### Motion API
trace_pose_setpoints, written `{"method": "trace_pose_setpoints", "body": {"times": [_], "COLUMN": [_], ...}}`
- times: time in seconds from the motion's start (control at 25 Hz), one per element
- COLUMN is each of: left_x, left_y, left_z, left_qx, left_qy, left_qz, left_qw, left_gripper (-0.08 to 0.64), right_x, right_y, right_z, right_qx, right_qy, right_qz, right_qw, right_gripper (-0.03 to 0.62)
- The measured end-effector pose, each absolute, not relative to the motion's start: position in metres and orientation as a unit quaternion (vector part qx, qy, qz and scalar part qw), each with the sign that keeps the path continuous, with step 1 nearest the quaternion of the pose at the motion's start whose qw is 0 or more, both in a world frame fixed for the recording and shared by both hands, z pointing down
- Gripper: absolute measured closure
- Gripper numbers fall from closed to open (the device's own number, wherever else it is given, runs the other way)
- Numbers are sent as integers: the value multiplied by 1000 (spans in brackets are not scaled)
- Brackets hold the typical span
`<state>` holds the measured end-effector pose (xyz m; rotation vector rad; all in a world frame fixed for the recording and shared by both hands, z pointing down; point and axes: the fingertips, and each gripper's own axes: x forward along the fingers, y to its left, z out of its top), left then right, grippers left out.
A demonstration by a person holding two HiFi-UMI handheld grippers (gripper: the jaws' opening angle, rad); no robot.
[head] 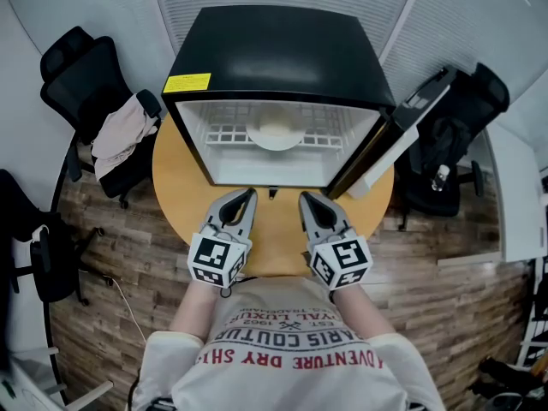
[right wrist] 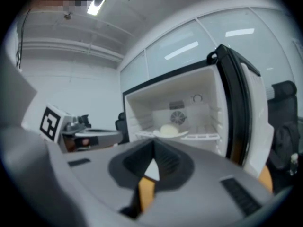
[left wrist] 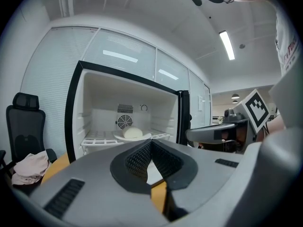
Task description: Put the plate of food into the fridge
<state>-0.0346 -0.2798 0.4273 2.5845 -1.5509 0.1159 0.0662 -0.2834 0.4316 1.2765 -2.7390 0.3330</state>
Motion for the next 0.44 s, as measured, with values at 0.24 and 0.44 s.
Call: {"method": "trace_pose_setpoints", "body": {"times": [0.24,0.44], "left_x": [-32,-36], "left_y": [-279,-281], "left_z": [424,425], "left_qx": [858,858], "left_qy": [-509,-510], "left_qz": [47,46], "left_qw": [49,50], "left_gripper": [531,531], "right_x": [70,70], "right_y": [-287,-289], "right_z": [428,426], "right_qx": [431,438], "right_qy": [-895,-893], "right_qz": [99,81], "right_qw": [50,55], "right_gripper": [565,565]}}
